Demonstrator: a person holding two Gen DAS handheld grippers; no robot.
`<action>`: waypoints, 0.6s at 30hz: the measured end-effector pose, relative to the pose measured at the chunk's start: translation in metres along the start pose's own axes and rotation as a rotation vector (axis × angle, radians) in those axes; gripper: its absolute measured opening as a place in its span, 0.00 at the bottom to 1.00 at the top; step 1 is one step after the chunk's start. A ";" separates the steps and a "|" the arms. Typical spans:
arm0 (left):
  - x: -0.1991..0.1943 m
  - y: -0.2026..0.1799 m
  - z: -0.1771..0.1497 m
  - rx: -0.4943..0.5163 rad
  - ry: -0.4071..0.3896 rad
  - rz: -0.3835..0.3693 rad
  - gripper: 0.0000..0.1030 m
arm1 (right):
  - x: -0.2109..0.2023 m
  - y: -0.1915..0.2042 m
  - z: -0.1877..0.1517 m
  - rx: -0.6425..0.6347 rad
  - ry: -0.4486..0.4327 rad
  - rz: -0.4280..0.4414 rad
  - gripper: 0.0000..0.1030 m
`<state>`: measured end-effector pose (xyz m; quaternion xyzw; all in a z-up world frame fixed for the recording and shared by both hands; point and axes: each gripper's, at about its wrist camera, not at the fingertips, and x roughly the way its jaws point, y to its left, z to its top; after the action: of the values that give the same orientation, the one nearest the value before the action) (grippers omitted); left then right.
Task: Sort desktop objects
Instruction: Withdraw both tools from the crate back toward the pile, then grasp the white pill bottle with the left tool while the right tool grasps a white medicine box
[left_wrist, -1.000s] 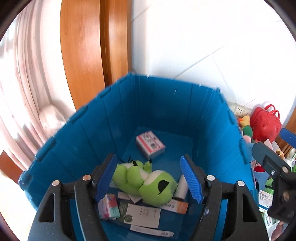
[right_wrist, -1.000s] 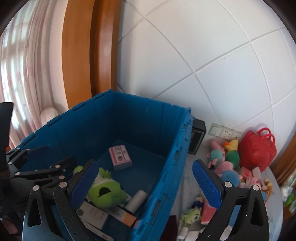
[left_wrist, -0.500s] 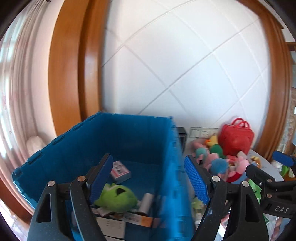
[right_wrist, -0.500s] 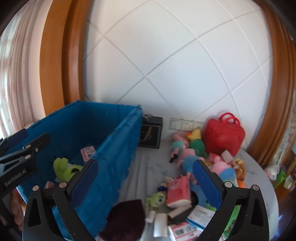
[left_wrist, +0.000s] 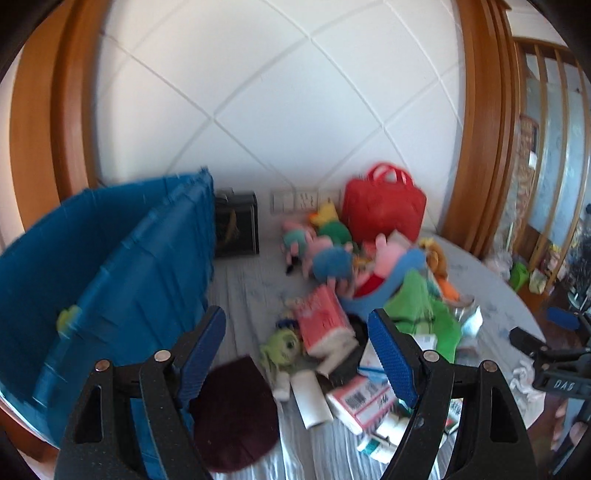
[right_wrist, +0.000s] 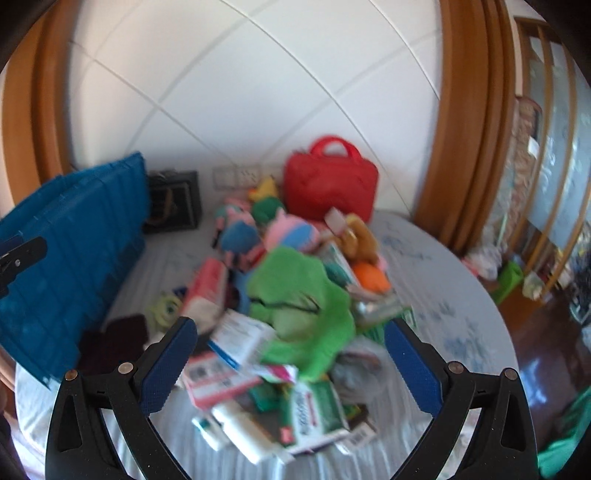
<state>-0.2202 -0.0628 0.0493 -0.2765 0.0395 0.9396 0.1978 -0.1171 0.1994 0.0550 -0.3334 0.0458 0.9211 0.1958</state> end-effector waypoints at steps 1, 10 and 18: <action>0.012 -0.005 -0.010 0.002 0.031 0.004 0.77 | 0.010 -0.012 -0.011 0.015 0.034 -0.003 1.00; 0.091 -0.048 -0.115 0.056 0.334 -0.041 0.77 | 0.063 -0.075 -0.078 0.105 0.214 -0.025 1.00; 0.120 -0.093 -0.186 0.127 0.499 -0.119 0.77 | 0.095 -0.115 -0.135 0.147 0.359 -0.016 1.00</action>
<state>-0.1820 0.0299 -0.1687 -0.4885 0.1297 0.8248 0.2536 -0.0583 0.3079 -0.1039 -0.4777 0.1443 0.8393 0.2158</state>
